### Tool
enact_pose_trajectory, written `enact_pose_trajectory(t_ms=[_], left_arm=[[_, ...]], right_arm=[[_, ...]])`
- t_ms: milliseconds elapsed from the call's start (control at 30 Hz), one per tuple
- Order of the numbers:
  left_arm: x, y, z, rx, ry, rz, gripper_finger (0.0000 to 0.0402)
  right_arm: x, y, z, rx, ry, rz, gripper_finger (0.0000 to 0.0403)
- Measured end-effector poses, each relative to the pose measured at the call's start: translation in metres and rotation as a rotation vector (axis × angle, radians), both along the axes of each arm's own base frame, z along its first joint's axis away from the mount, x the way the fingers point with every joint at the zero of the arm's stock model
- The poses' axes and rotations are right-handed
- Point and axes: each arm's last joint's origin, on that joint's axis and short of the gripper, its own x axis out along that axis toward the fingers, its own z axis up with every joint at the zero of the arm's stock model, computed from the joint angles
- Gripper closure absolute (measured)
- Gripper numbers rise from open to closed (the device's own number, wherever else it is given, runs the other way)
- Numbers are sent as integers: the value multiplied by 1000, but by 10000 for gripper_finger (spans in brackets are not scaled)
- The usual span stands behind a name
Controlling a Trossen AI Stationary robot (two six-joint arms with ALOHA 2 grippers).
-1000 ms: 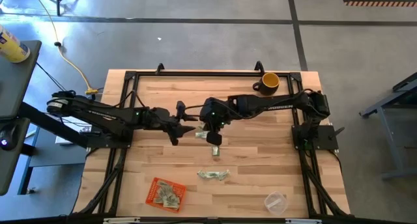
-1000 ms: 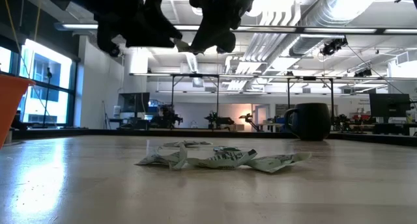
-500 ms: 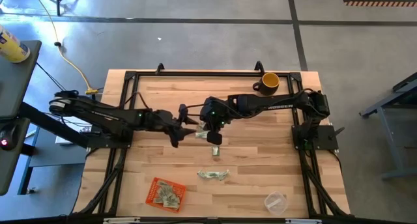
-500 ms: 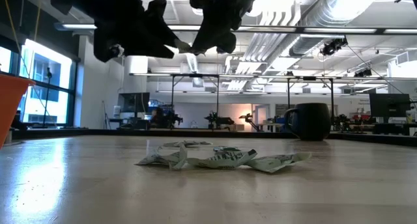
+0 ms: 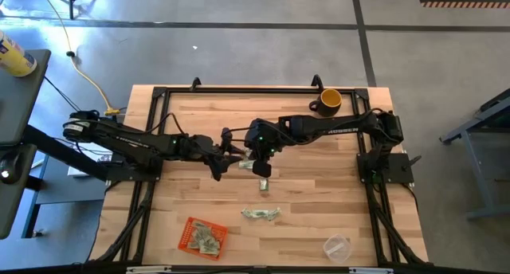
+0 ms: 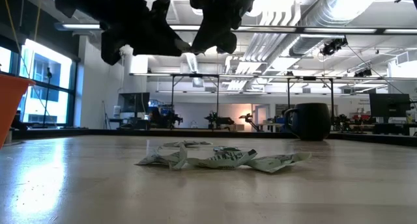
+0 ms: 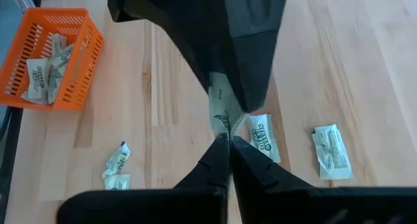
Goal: Pick and place items into bin
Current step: Put the white stevia packet into the orange bin
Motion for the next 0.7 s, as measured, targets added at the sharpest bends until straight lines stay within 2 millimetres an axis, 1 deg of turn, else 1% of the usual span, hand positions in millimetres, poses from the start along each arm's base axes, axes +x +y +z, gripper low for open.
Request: enact_pose_trajectory(t_ms=[100, 233, 400, 533, 700], left_arm=[[0, 0, 1, -2, -7, 0, 305], [0, 0, 1, -2, -6, 1, 344], [0, 0, 1, -5, -7, 1, 363], [0, 0, 1, -6, -7, 13, 362], [-2, 0, -3, 4, 29, 43, 367]], right_arm=[[0, 0, 0, 0, 0, 0, 401], [0, 0, 1, -3, -6, -4, 397], [1, 0, 1, 11, -4, -46, 377], [0, 0, 1, -5, 0, -96, 333], [-7, 11, 5, -61, 27, -99, 244]])
